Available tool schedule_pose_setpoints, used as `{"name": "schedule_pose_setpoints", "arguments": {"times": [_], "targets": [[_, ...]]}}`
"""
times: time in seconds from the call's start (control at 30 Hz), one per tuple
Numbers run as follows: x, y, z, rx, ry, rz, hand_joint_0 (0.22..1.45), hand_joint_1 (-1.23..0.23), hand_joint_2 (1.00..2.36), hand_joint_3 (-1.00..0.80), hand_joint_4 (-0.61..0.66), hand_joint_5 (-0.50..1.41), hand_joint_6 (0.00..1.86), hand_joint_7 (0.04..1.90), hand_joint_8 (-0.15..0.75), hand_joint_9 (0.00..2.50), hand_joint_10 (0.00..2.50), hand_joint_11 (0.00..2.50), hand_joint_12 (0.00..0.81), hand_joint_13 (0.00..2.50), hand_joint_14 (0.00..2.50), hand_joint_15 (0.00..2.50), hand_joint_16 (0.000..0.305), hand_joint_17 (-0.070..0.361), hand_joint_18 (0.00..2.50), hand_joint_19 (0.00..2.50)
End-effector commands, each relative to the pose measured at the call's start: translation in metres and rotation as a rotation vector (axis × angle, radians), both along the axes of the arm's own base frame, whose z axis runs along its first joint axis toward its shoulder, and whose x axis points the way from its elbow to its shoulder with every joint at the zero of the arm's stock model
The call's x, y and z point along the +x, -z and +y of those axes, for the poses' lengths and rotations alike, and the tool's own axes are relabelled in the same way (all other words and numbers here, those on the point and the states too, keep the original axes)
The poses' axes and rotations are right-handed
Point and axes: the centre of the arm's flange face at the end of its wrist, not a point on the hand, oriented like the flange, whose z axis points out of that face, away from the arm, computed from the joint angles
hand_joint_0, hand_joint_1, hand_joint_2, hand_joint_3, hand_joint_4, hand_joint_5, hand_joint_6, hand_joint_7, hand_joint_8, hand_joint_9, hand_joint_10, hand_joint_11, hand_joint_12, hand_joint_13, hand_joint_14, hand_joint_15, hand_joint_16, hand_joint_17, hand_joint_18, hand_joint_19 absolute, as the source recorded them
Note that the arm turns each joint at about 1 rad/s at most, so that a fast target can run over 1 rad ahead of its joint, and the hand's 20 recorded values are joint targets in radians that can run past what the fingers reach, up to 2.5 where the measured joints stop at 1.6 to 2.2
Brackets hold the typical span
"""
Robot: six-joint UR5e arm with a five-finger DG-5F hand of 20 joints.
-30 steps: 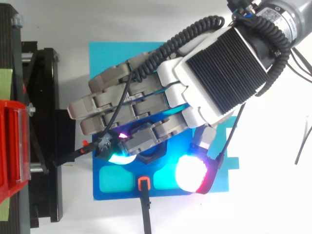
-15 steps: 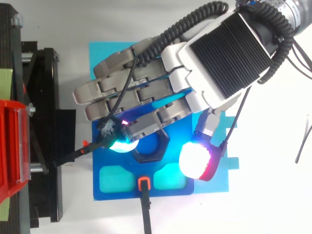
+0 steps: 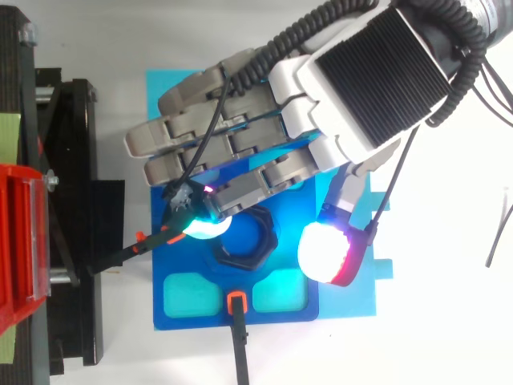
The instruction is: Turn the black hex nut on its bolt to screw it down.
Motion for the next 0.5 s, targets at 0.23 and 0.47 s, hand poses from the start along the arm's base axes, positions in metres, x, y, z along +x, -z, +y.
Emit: {"name": "schedule_pose_setpoints", "arguments": {"times": [0.23,0.47], "targets": [[-0.004,-0.006,-0.020,-0.012,0.001,-0.014,0.50,-0.28,1.00,-0.50,0.35,-0.11,0.50,1.07,0.325,0.42,0.00,0.10,0.356,0.29,0.00,0.06,0.056,0.127,0.34,0.50],[-0.003,-0.021,-0.032,-0.013,-0.014,-0.030,0.50,-0.28,1.00,-0.50,0.35,-0.11,0.50,1.07,0.325,0.42,0.00,0.10,0.356,0.29,0.00,0.07,0.056,0.127,0.34,0.50]]}}
